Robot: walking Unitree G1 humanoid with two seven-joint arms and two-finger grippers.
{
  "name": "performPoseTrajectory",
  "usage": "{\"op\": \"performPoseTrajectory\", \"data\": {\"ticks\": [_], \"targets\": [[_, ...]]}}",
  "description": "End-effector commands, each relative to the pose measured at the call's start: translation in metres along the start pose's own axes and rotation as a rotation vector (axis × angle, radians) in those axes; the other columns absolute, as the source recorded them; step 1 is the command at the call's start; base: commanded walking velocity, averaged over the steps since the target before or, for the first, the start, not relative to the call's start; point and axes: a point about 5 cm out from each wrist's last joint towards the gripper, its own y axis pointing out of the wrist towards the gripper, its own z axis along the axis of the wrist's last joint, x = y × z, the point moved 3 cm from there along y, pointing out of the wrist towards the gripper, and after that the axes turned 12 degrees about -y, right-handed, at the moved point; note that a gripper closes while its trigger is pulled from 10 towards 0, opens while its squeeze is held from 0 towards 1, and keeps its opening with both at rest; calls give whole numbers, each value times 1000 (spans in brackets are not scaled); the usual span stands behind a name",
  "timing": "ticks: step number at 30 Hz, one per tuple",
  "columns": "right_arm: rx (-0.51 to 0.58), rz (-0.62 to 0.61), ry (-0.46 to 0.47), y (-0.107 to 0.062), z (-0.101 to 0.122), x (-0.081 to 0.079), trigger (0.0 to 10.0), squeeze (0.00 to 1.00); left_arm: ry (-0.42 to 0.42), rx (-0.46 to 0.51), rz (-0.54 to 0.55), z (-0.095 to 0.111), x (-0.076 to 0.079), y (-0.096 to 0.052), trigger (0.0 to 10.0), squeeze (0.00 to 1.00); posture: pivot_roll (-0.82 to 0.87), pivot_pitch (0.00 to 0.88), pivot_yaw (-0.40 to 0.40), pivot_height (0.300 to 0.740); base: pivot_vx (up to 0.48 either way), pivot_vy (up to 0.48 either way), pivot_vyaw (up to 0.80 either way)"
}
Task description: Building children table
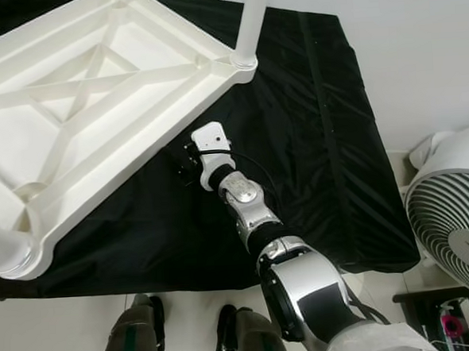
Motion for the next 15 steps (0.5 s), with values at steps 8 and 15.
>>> {"op": "performPoseTrajectory", "data": {"ticks": [8, 15], "targets": [[-152, -145, -70, -7, -19, 23, 10000, 0, -133, -29, -244, -16, 64, 28, 10000, 0, 343, 166, -106, 740, 0, 0, 0], [-211, -281, -53, -8, -22, 44, 10000, 0, -181, 15, -303, -6, 89, 46, 10000, 0, 300, 172, -100, 740, 0, 0, 0]]}}
